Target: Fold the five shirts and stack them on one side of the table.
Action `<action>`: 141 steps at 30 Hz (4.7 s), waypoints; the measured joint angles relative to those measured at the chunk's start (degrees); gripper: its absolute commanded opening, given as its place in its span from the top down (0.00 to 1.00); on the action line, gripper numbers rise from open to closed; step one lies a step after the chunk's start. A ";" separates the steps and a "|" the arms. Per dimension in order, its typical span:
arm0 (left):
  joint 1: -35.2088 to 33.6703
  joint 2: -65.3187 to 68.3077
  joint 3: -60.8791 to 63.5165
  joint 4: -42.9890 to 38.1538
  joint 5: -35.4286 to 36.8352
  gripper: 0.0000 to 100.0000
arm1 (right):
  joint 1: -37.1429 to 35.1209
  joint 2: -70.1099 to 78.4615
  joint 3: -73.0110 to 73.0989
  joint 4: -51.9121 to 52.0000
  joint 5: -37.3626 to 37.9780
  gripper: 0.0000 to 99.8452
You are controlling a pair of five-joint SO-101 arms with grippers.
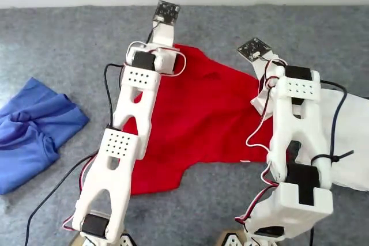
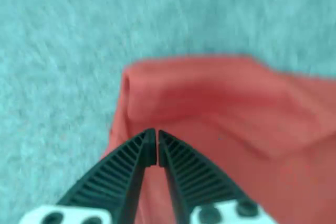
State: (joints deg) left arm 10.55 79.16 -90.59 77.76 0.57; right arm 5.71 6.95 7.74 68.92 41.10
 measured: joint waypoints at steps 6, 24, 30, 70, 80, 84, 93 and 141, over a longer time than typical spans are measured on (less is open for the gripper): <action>0.00 -5.01 0.00 5.63 -2.99 0.99 | 0.00 0.00 0.00 0.00 0.00 0.99; 1.05 2.99 -0.09 4.04 -3.78 0.93 | -3.43 -0.18 0.00 16.35 0.00 0.99; 1.58 2.20 -0.26 16.53 -13.98 0.98 | -3.52 -2.81 0.00 24.62 -0.09 0.99; -0.09 -7.47 10.55 5.80 -5.54 0.84 | 1.67 -2.81 0.00 31.30 5.89 0.99; 1.76 -6.24 10.55 4.66 -5.54 0.93 | 1.67 -2.81 0.00 31.30 3.43 0.99; 1.76 -6.24 10.55 3.25 -5.63 0.99 | 1.67 -2.81 0.00 31.30 3.43 0.99; 1.76 -6.24 8.00 4.04 -7.56 0.99 | 1.67 -2.81 0.00 31.30 3.43 0.99; -1.05 -99.52 108.40 21.63 -26.02 0.80 | 1.67 -5.36 -26.99 31.21 -9.32 0.79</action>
State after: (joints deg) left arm 9.49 -20.35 17.80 99.38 -25.45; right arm 7.38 1.58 -19.25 100.13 31.78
